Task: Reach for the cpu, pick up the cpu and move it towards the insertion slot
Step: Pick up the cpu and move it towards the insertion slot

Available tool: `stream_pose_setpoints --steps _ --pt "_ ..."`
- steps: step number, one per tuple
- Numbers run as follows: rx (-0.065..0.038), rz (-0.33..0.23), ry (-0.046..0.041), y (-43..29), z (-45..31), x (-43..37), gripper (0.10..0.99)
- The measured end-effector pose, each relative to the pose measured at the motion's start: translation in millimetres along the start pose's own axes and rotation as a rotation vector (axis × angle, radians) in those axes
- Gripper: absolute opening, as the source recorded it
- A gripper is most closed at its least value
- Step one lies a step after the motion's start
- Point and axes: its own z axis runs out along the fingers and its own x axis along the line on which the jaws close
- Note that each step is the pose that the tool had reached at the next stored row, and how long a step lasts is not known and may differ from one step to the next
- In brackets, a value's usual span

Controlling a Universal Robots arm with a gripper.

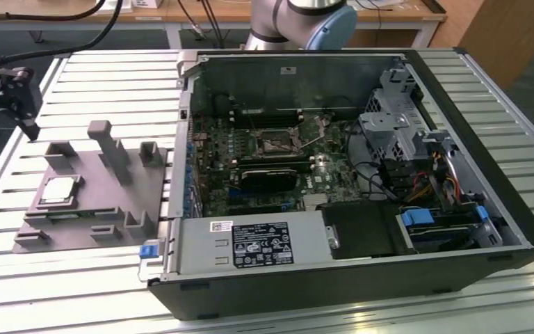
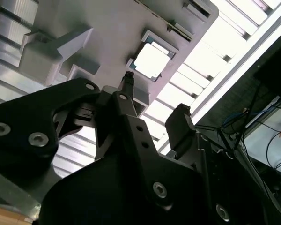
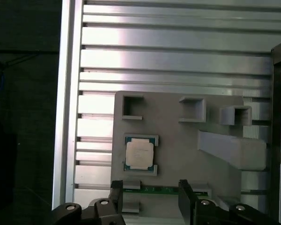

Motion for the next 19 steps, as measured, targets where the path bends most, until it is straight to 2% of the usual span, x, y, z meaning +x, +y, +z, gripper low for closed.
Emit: stream_pose_setpoints --steps 1,2,3,13,14,16,17,19 --pt "0.0 0.0 0.0 -1.0 1.8 0.0 0.58" --pt "0.0 0.0 0.0001 -1.8 3.6 0.1 0.58" --pt "0.0 0.0 0.0007 -2.2 5.1 0.1 0.647" --pt "-0.001 0.002 0.0032 -5.3 22.4 0.2 0.655" --pt "-0.001 0.004 0.0031 -5.6 24.3 0.1 0.71" --pt "-0.001 0.01 0.0029 -5.8 27.9 0.2 0.71" --pt "-0.001 0.016 0.0027 -5.9 29.7 0.2 0.776" --pt "-0.001 0.028 0.0022 -6.1 33.3 0.1 0.776"
